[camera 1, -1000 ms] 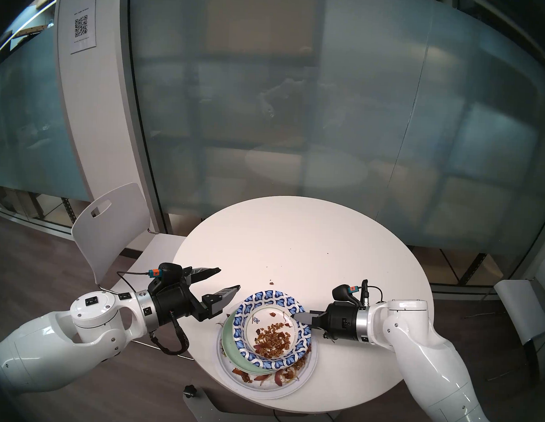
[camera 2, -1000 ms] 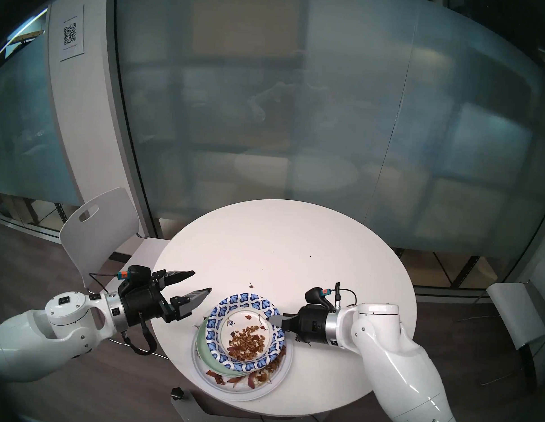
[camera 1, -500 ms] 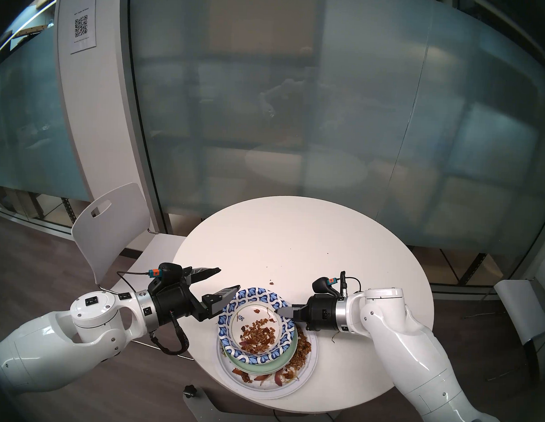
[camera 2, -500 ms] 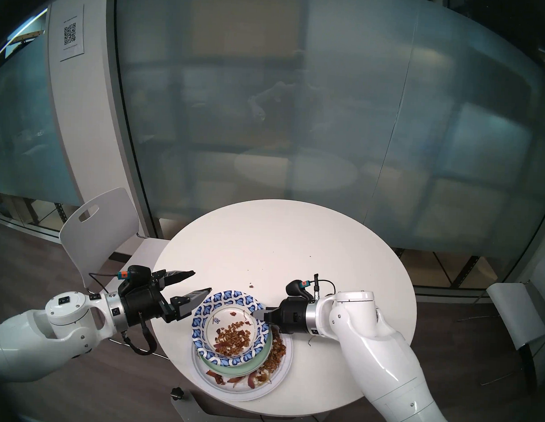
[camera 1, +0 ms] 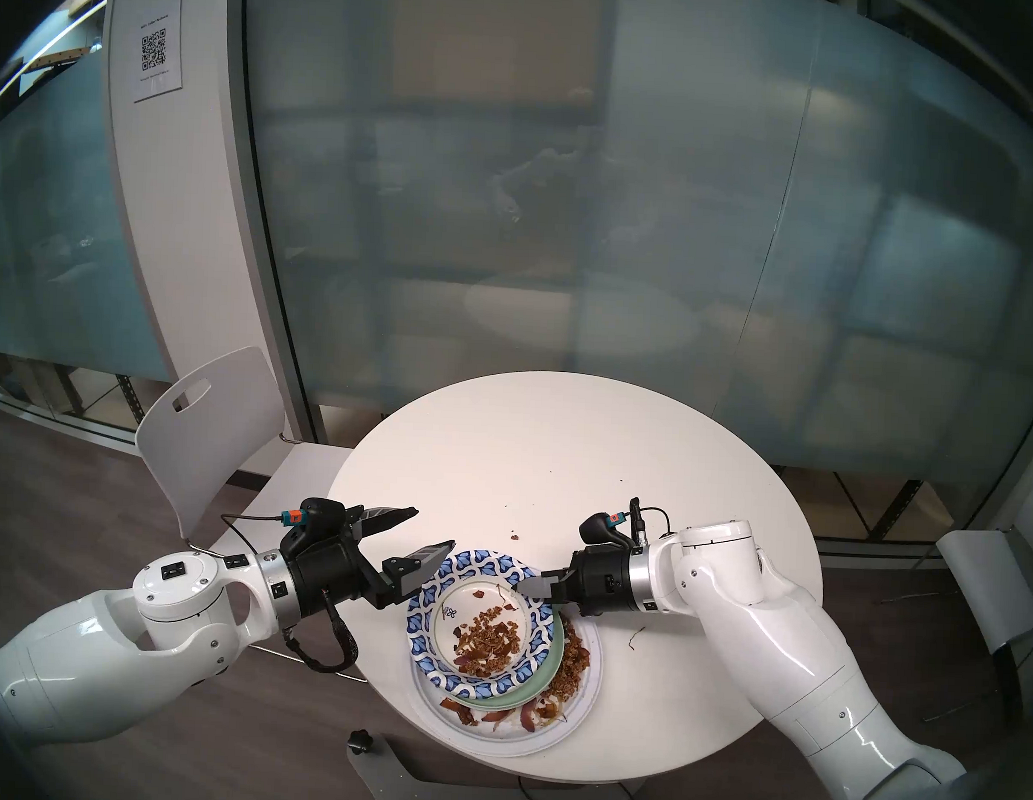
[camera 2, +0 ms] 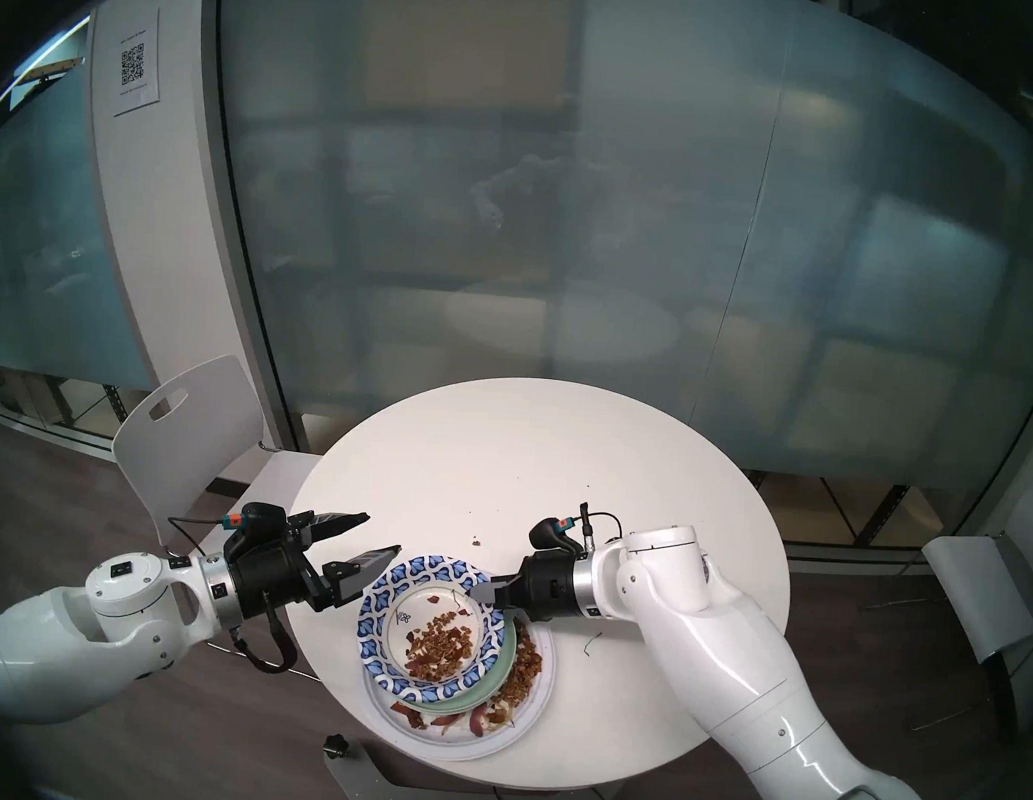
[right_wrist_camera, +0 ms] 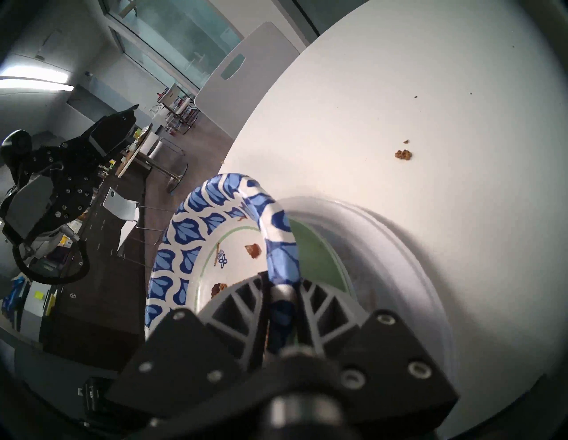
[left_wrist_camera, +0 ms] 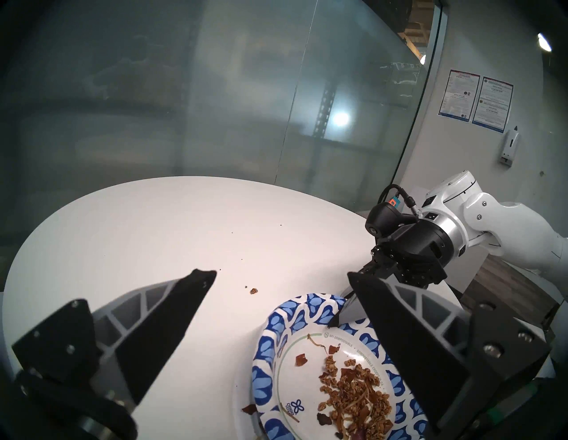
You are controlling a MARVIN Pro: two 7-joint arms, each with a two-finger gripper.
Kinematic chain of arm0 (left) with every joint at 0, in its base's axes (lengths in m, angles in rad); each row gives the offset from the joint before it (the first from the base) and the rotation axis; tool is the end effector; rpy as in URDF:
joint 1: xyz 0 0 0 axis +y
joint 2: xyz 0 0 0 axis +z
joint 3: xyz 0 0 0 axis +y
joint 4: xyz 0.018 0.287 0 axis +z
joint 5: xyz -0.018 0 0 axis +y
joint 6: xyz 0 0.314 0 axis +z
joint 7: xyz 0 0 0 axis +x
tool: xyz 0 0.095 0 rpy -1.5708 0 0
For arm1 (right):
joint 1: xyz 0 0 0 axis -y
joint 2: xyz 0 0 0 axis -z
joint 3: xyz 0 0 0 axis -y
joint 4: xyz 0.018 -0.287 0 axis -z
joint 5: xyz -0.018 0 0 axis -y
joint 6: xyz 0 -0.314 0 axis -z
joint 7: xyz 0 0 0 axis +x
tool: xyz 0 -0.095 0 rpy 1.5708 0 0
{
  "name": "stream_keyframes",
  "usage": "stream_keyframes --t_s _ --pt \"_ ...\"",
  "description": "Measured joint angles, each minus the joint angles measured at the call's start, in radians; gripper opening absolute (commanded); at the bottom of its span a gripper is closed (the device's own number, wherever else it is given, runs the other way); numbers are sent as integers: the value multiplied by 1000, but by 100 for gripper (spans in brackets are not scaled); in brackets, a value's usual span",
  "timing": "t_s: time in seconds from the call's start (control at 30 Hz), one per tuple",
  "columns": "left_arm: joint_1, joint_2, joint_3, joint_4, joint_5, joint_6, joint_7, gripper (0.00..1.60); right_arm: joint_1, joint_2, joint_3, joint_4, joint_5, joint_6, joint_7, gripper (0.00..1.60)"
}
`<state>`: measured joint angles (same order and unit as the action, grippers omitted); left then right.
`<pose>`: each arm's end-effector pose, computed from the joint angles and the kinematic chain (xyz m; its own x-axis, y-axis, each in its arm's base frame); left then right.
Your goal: Stack the plates into one stack
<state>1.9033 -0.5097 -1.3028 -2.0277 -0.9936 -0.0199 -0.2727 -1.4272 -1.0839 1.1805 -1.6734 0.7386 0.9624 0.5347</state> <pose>0.2945 0.0360 -0.2594 0.3003 0.0079 0.9538 -0.6809 -0.6985 0.2202 0.3684 0.0608 -0.3049 0.7844 0.1814 0.5931 0.5778 -0.5614 -0.5924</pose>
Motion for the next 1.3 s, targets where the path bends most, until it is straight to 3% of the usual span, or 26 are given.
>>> stream_keyframes --t_s 0.17,0.57,0.97,1.3 --pt "0 1 0 0 0 -1 0 160 15 24 -12 -6 12 0 18 107" --pt "0 2 0 0 0 -2 1 160 -1 85 30 -54 51 0 18 111" --pt "0 3 2 0 -1 -3 2 160 -138 161 209 -165 105 -1 -38 117" --pt "-1 3 3 0 -2 -3 2 160 -275 208 386 -273 146 -49 -94 127"
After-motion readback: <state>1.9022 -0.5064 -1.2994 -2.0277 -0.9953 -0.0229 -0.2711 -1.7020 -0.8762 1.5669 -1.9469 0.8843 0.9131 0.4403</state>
